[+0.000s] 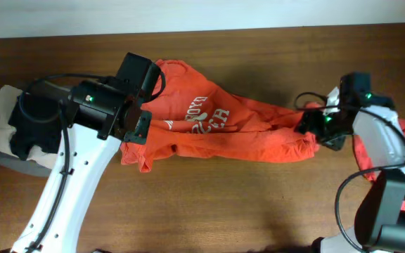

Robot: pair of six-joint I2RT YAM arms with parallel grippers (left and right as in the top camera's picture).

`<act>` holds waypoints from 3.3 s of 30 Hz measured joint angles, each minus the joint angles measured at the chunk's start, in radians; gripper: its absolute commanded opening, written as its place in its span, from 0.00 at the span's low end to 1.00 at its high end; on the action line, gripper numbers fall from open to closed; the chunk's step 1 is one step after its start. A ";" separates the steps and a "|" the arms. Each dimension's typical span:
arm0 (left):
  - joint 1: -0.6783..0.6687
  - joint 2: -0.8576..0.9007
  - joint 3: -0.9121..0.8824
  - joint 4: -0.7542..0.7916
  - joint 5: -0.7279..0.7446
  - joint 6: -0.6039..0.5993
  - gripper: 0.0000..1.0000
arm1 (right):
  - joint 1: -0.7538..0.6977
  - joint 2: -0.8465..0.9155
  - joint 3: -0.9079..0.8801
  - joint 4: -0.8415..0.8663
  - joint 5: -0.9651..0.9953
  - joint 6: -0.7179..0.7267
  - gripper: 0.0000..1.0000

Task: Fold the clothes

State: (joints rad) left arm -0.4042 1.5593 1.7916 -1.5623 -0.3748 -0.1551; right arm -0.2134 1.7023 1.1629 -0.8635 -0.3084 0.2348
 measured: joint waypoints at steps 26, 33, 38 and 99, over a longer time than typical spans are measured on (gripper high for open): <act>0.000 0.000 0.000 0.003 0.000 0.000 0.00 | 0.000 0.004 -0.211 0.393 -0.150 0.212 0.04; 0.000 0.000 0.000 0.003 0.000 0.000 0.01 | 0.000 0.002 -0.211 0.397 -0.159 0.209 0.04; 0.000 0.000 0.000 0.020 0.000 0.000 0.01 | 0.000 -0.072 -0.211 0.358 -0.161 0.187 0.04; 0.119 0.512 0.775 0.795 0.209 0.385 0.00 | 0.000 -0.059 0.856 0.019 -0.066 0.013 0.04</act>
State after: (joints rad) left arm -0.2852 2.0708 2.5664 -0.7670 -0.1658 0.2295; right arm -0.2134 1.6436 2.0193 -0.8448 -0.3744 0.2478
